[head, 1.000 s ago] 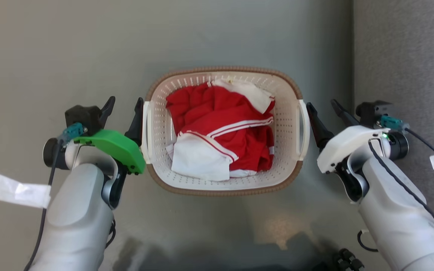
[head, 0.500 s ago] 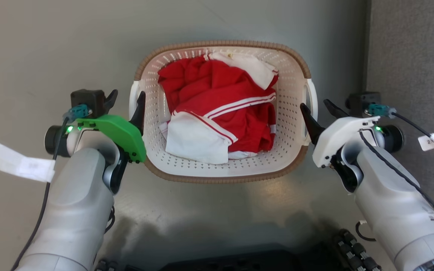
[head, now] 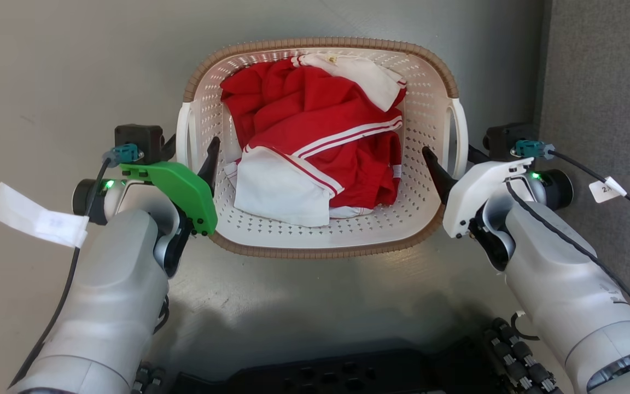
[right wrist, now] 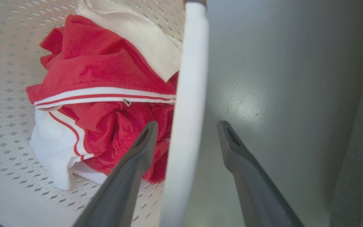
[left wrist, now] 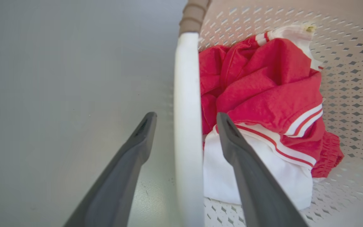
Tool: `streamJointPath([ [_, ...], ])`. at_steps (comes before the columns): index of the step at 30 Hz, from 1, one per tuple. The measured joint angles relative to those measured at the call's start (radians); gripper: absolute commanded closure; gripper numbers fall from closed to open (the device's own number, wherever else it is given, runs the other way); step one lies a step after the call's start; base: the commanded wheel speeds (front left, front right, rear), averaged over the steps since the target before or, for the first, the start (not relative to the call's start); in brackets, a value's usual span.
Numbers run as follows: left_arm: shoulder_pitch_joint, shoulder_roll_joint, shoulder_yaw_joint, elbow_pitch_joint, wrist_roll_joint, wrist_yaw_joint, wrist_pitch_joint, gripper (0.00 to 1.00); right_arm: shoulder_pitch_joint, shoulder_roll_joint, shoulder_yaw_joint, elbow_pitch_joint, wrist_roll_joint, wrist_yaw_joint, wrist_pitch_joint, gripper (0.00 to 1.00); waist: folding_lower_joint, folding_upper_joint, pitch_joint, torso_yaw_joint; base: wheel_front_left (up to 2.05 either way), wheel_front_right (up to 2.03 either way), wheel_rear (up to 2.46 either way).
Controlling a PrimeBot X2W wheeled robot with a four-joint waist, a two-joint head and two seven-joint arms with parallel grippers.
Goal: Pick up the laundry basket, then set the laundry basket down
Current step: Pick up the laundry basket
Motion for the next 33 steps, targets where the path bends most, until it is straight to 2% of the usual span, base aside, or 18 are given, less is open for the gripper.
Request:
streamJointPath([
  [1, -0.005, 0.000, -0.007, 0.005, -0.004, 0.000, 0.001, 0.51, -0.004, 0.000, 0.002, 0.004, 0.000, 0.000, 0.000, 0.74, 0.0000, 0.0000, 0.001, 0.000, 0.00, 0.00, 0.00],
  [2, -0.011, 0.000, -0.011, 0.011, -0.006, 0.000, 0.001, 0.73, -0.007, 0.001, 0.004, 0.008, 0.000, 0.000, -0.001, 1.00, 0.0000, 0.0000, 0.002, 0.001, 0.00, 0.00, 0.00],
  [3, -0.015, 0.000, -0.013, 0.017, -0.010, 0.000, 0.001, 1.00, -0.010, 0.001, 0.007, 0.014, 0.000, 0.000, -0.007, 1.00, 0.0000, 0.0000, 0.002, 0.001, 0.00, 0.00, 0.00],
  [21, -0.023, -0.006, -0.076, 0.059, -0.097, 0.001, -0.018, 1.00, -0.035, 0.010, 0.047, 0.068, 0.043, 0.000, -0.061, 1.00, 0.0000, 0.0000, -0.038, -0.001, 0.00, 0.00, 0.00],
  [27, -0.023, -0.006, -0.098, 0.075, -0.136, 0.000, -0.024, 1.00, -0.035, 0.010, 0.060, 0.077, 0.077, 0.000, -0.063, 1.00, 0.0000, 0.0000, -0.080, -0.003, 0.00, 0.00, 0.00],
  [33, -0.023, -0.001, -0.135, 0.092, -0.164, 0.001, 0.000, 1.00, -0.033, 0.005, 0.122, 0.077, 0.136, 0.000, -0.041, 1.00, 0.0000, 0.0000, -0.155, -0.005, 0.00, 0.00, 0.00],
])
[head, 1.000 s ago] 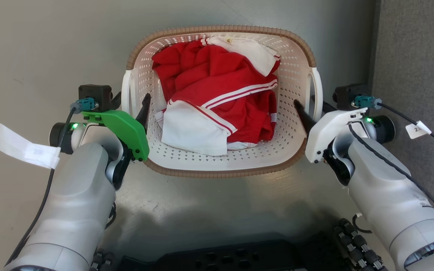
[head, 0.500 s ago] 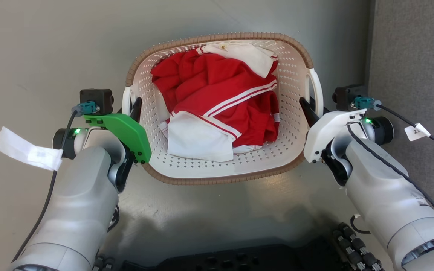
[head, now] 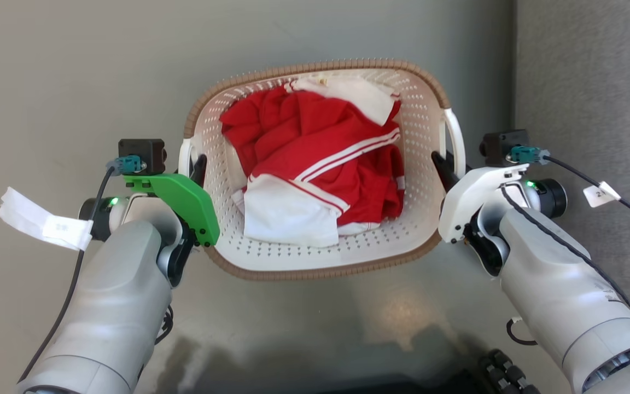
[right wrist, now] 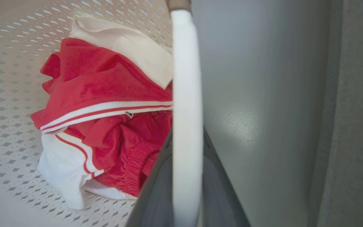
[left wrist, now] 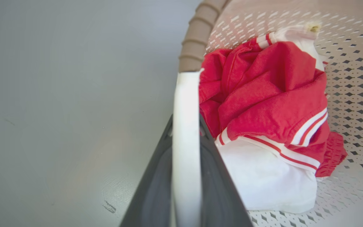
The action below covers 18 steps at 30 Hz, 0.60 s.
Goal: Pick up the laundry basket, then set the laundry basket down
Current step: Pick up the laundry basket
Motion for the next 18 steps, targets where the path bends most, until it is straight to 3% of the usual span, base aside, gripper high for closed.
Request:
streamJointPath([
  [18, 0.040, 0.005, -0.077, 0.029, -0.106, 0.004, 0.133, 1.00, 0.013, -0.003, 0.099, 0.005, 0.149, -0.001, 0.221, 1.00, 0.0000, 0.0000, -0.242, -0.012, 0.00, 0.00, 0.00],
])
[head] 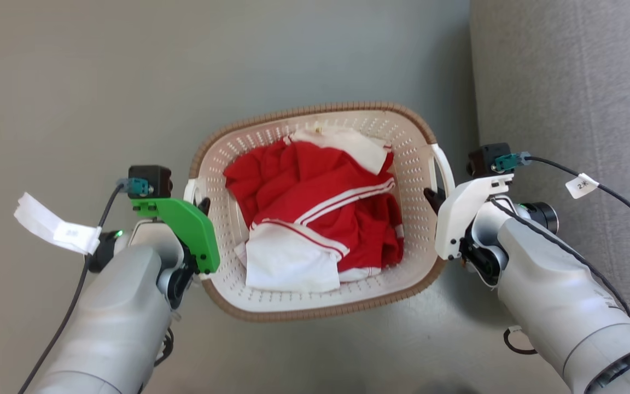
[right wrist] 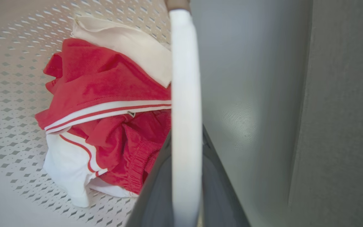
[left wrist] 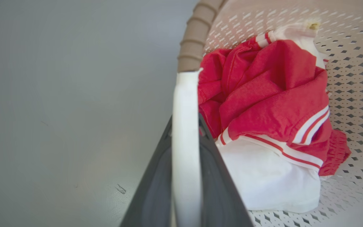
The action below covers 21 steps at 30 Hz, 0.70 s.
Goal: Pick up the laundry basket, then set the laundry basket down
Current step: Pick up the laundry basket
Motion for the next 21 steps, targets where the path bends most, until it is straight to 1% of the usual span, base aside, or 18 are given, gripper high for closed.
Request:
streamJointPath([
  [2, 0.013, 0.001, -0.007, 0.000, -0.007, 0.000, 0.014, 1.00, 0.004, -0.001, 0.009, 0.001, 0.016, 0.000, 0.024, 1.00, 0.0000, 0.0000, -0.028, -0.001, 0.00, 0.00, 0.00],
  [7, 0.062, 0.006, -0.039, 0.003, -0.050, 0.001, 0.088, 1.00, 0.050, -0.001, 0.043, 0.001, 0.056, 0.000, 0.092, 1.00, -0.0001, 0.0000, -0.099, -0.005, 0.00, 0.00, 0.00],
  [12, 0.110, 0.006, -0.052, 0.018, -0.072, 0.001, 0.123, 1.00, 0.091, -0.001, 0.077, -0.002, 0.095, -0.001, 0.141, 1.00, -0.0001, 0.0000, -0.169, -0.008, 0.00, 0.00, 0.00],
  [18, 0.152, 0.006, -0.062, 0.029, -0.108, 0.001, 0.159, 1.00, 0.127, -0.001, 0.112, -0.005, 0.119, -0.001, 0.193, 1.00, -0.0001, 0.0000, -0.255, -0.014, 0.00, 0.00, 0.00],
  [21, 0.172, 0.006, -0.082, 0.029, -0.114, 0.001, 0.181, 1.00, 0.142, 0.000, 0.128, 0.004, 0.130, -0.002, 0.215, 1.00, -0.0001, 0.0000, -0.297, -0.016, 0.00, 0.00, 0.00],
])
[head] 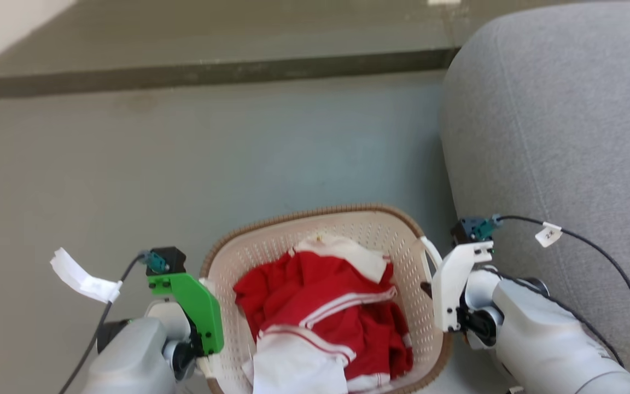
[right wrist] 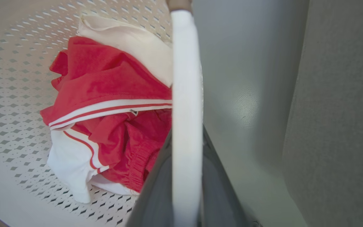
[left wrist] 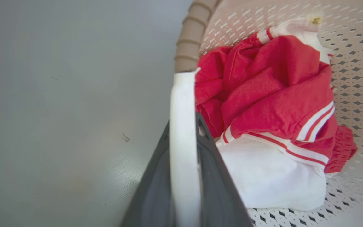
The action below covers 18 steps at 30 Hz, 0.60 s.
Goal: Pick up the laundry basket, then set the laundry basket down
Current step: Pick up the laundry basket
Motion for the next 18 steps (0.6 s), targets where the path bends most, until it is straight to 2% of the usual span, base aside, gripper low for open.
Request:
streamJointPath([
  [10, 0.054, 0.000, -0.026, -0.001, -0.039, 0.000, 0.073, 1.00, 0.046, 0.001, 0.026, 0.011, 0.030, 0.000, 0.072, 1.00, 0.0000, 0.0000, -0.126, -0.002, 0.00, 0.00, 0.00],
  [18, 0.051, 0.000, -0.039, 0.013, -0.039, 0.000, 0.110, 1.00, 0.043, 0.001, 0.035, 0.011, 0.041, 0.000, 0.103, 1.00, 0.0000, 0.0000, -0.157, -0.007, 0.00, 0.00, 0.00],
])
